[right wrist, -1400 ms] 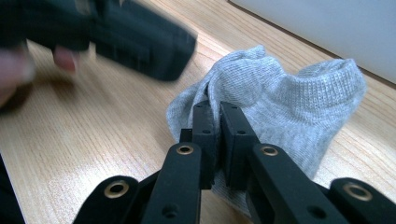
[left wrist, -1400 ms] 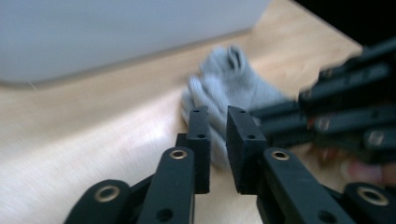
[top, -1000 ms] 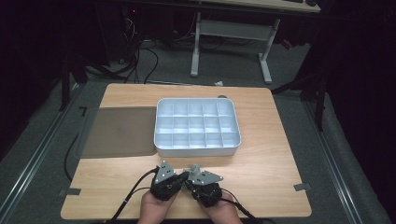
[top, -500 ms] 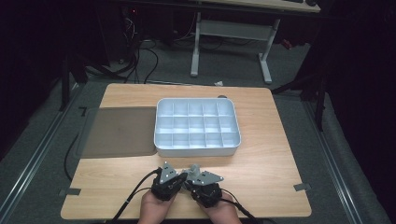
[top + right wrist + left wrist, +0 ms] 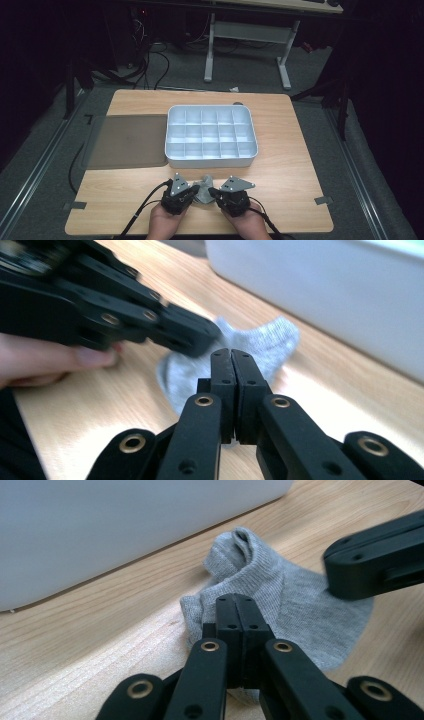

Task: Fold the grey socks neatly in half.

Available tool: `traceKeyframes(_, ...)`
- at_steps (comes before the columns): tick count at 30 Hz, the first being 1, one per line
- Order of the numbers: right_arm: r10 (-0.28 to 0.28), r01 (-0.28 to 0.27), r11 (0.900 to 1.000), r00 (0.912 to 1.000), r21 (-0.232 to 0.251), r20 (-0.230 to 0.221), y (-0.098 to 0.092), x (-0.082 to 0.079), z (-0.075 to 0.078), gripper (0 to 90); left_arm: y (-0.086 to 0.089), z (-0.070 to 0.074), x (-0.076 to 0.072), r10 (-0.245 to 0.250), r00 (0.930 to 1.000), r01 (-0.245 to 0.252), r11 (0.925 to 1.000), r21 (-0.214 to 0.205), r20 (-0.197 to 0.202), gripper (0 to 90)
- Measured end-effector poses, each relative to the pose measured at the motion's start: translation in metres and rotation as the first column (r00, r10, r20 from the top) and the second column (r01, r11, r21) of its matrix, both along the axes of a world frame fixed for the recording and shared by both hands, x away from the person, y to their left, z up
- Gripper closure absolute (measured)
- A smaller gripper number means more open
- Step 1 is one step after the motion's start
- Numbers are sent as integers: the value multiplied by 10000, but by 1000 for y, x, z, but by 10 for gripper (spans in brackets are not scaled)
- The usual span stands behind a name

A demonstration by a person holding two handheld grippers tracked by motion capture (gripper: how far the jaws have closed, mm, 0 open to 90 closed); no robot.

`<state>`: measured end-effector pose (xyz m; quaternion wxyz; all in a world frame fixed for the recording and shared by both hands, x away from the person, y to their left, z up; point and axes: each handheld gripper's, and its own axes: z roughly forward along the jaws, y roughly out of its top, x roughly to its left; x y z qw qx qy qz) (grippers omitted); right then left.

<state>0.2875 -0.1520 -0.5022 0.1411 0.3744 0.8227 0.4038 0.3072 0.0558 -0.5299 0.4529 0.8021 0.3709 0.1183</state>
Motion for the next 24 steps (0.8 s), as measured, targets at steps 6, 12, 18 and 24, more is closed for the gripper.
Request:
traceKeyframes(6,1,-13,9996,9990,-266,-456,4,4,-19,895,1,0,1,57,10000,-57,10000,-44,27,900)
traceKeyframes(12,11,-21,9996,9993,-273,-365,6,4,-21,895,-4,15,-12,-307,9984,326,9986,-412,474,860)
traceKeyframes(18,-15,9,9999,9993,-166,-382,5,5,-22,895,-5,3,-12,-345,9990,331,9982,496,278,870)
traceKeyframes(24,20,-23,10000,9994,-66,-355,4,5,-23,893,-2,-1,-11,-233,9991,204,9965,806,353,899)
